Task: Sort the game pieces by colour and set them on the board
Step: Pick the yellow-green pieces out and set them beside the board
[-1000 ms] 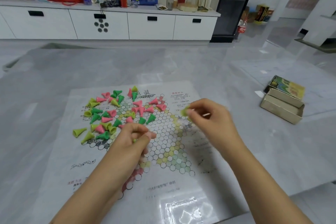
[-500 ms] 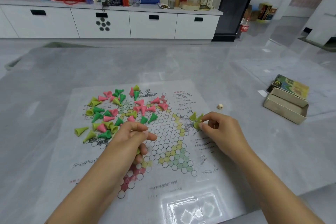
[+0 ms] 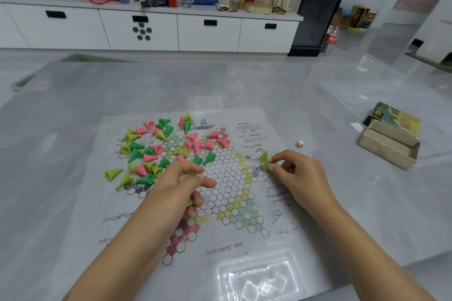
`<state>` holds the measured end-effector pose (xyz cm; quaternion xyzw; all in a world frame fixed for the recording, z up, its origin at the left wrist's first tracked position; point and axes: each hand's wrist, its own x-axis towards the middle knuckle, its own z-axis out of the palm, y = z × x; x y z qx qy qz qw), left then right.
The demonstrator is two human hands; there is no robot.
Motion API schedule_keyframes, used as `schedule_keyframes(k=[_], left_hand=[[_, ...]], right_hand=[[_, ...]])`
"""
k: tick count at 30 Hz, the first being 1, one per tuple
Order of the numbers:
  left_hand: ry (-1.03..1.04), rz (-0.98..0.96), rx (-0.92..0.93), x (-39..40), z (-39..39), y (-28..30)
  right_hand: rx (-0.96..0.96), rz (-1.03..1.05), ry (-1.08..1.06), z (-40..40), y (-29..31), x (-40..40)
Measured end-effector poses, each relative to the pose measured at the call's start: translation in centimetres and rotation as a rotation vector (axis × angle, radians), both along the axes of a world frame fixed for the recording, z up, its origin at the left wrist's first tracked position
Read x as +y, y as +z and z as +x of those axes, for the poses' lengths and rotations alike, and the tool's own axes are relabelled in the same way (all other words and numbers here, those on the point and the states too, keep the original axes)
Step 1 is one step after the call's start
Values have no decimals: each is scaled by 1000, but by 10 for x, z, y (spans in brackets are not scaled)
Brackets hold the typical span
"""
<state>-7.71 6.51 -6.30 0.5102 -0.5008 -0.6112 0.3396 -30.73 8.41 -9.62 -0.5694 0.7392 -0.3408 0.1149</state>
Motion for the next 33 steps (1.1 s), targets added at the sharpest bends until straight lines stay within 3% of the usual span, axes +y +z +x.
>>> schedule_keyframes(k=[8,14,18,26,29,33], left_hand=[[47,-4,116,-4,8,6],[342,204,599,-23,48,20],[560,206,701,-32,74,27],[677,73,614,-33,84,37],[690,50,634,-33,93,42],[675,56,671,-34,102,45]], right_hand=[[-146,-203,-79,1,23,17],[-191,-124,165,54,42,10],[103,40,471,97,53,-18],[456,169,840,172,58,-87],[635,327,922,182,53,-100],[647,365,907,185,47,-104]])
